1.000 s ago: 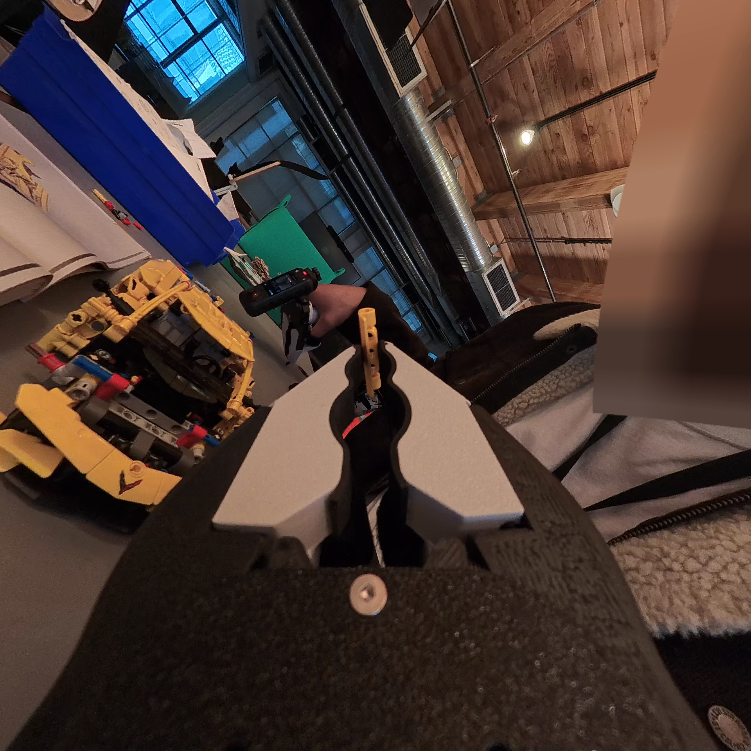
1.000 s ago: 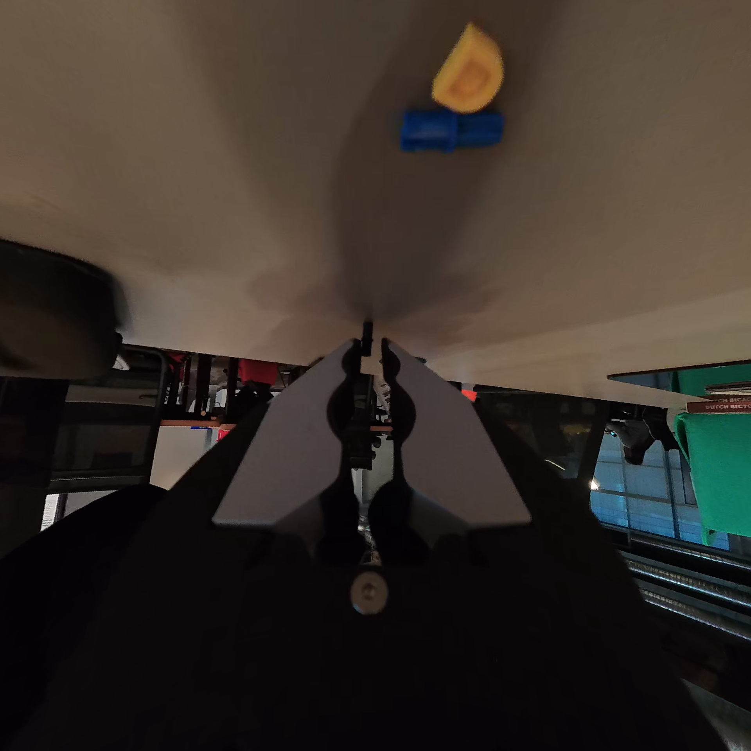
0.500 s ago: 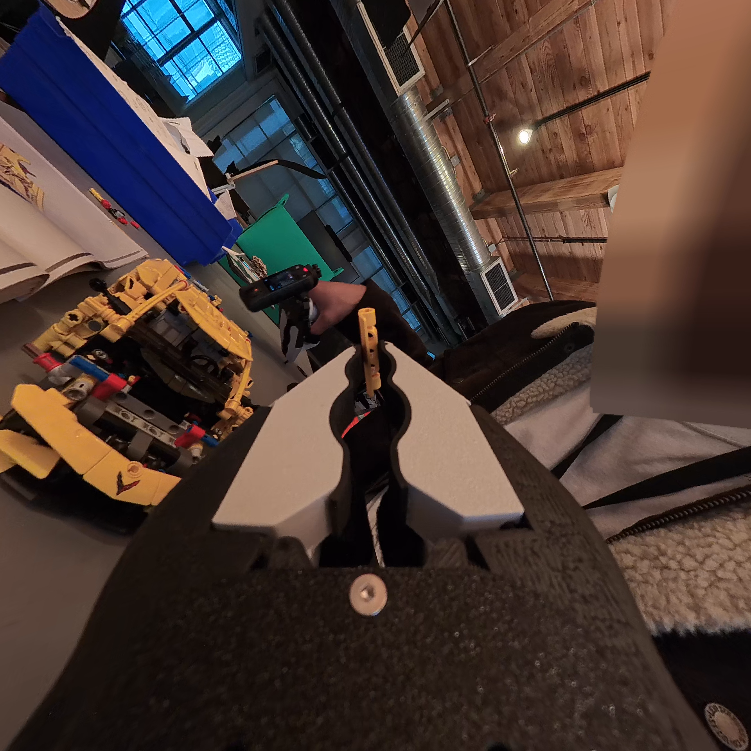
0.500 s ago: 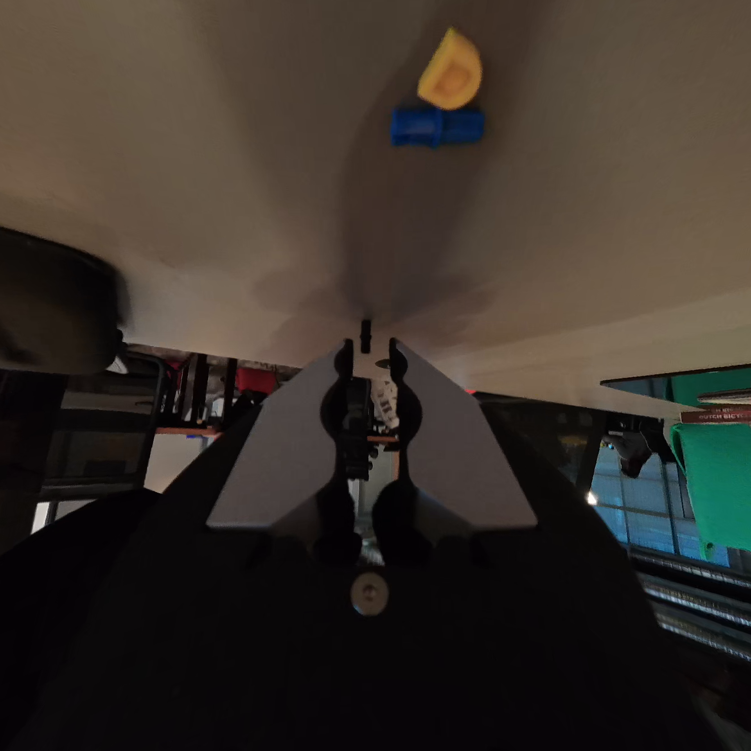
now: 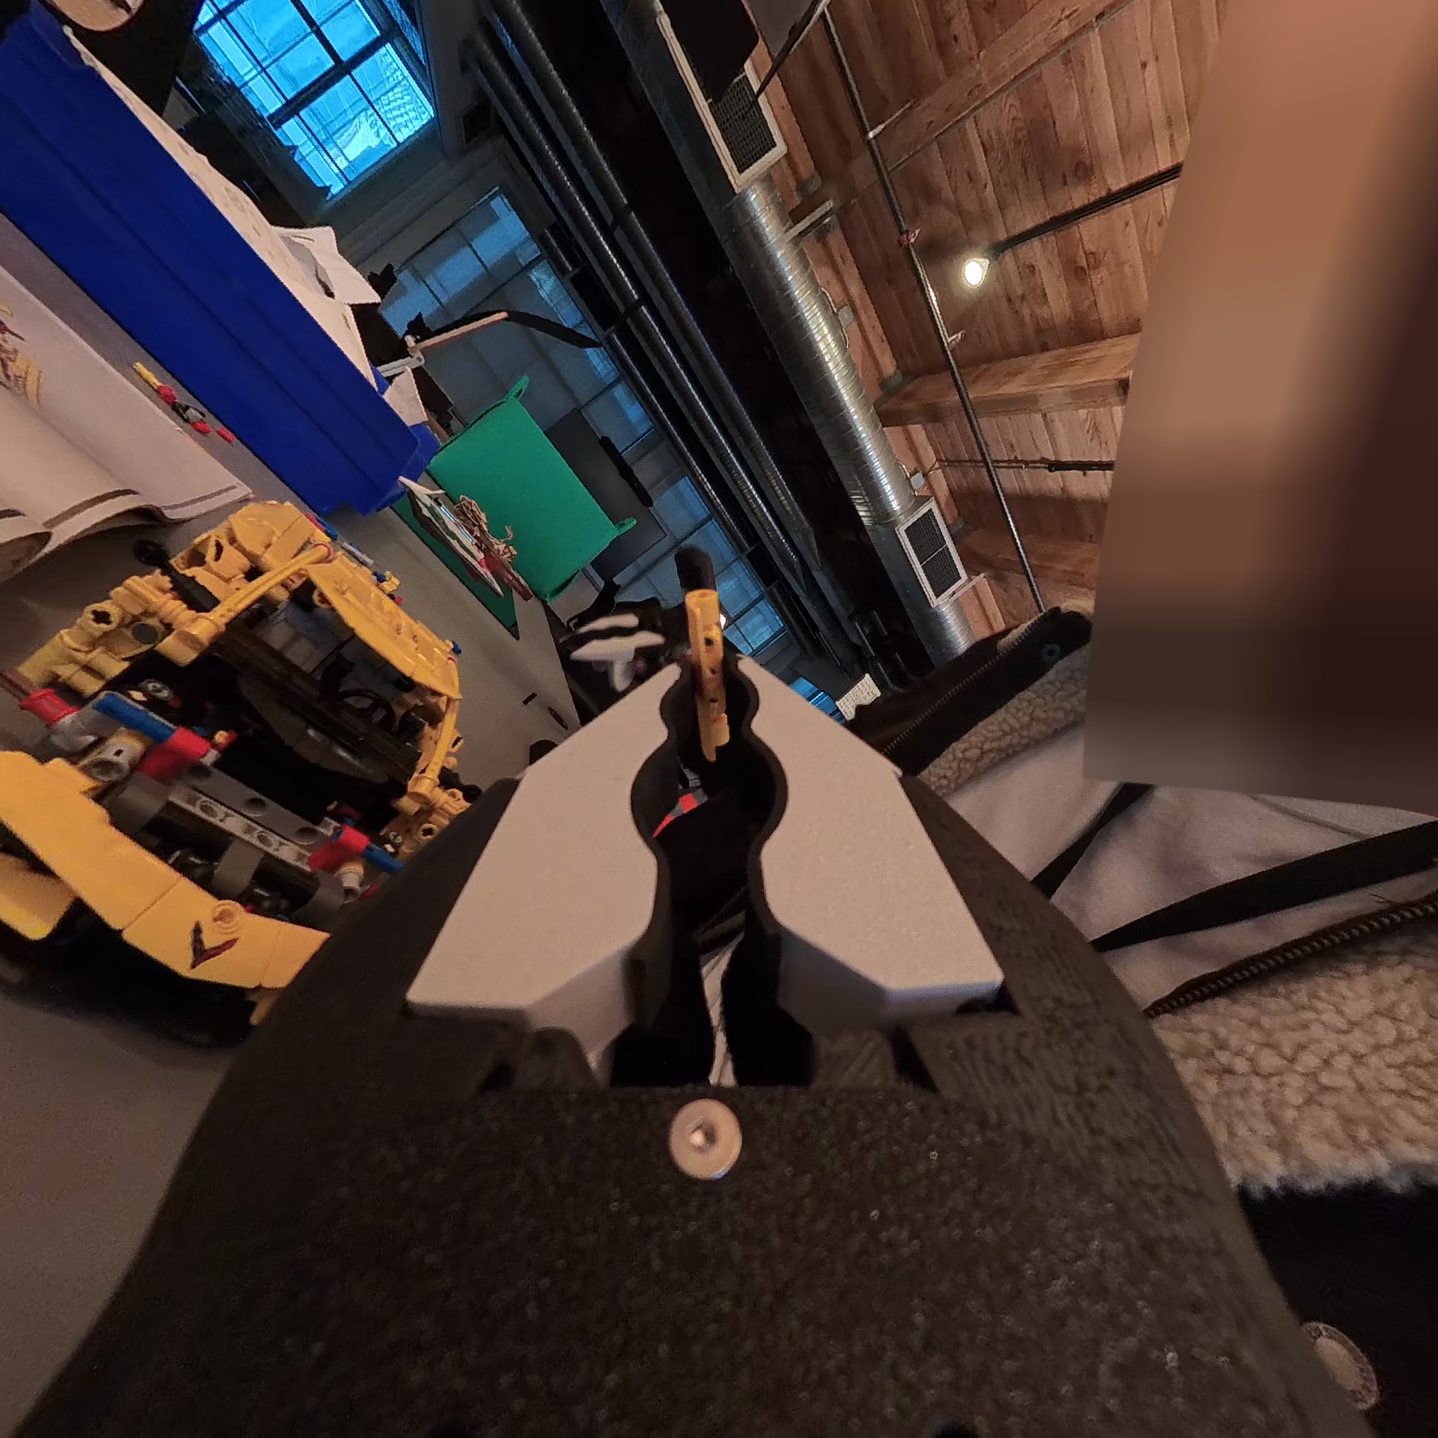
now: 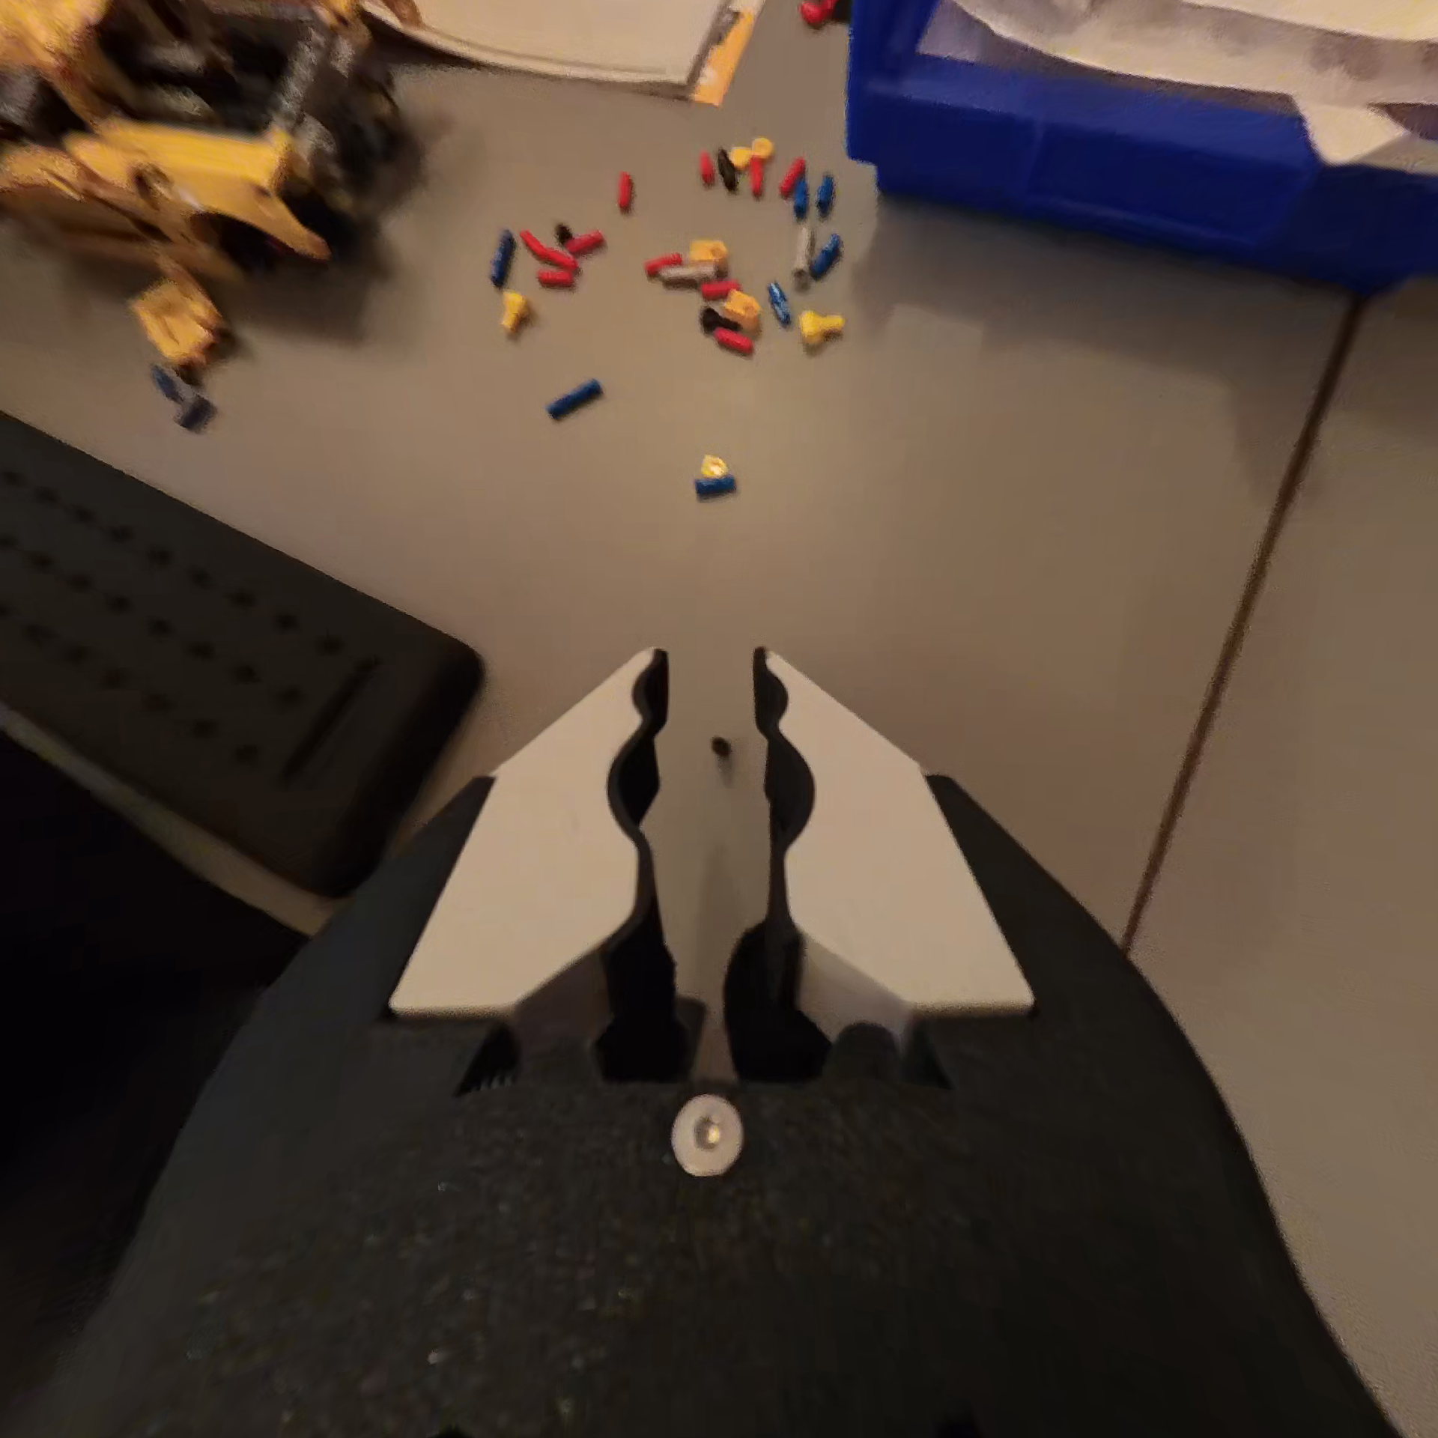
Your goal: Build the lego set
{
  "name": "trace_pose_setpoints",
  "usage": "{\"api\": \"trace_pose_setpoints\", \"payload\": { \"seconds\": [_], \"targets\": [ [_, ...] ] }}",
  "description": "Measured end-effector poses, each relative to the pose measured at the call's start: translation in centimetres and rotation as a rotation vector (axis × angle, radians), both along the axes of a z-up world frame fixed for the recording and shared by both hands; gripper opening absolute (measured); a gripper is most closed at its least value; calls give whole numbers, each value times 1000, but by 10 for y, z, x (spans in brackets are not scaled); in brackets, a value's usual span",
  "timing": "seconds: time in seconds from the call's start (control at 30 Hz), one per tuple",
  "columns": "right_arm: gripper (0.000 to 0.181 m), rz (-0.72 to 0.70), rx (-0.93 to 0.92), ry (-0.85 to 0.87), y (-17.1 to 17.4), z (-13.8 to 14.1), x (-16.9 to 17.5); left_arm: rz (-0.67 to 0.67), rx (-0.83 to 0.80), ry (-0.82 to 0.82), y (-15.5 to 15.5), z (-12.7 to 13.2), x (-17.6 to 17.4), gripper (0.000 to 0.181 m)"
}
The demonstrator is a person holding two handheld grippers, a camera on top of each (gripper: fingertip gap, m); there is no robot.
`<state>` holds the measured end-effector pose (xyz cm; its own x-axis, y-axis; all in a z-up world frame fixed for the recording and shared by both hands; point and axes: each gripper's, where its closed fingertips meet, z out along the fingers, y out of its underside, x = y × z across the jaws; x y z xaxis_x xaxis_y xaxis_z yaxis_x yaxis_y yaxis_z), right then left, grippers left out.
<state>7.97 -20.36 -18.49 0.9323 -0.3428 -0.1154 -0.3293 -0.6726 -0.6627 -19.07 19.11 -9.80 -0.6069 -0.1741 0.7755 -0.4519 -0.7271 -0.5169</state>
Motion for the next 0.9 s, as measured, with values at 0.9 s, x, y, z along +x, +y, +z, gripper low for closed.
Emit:
{"api": "trace_pose_setpoints", "payload": {
  "seconds": [0.9],
  "targets": [
    [16,200,-483,-25,-17,-63,-6,-10,8,5,-3,-2,0,7]
  ]
}}
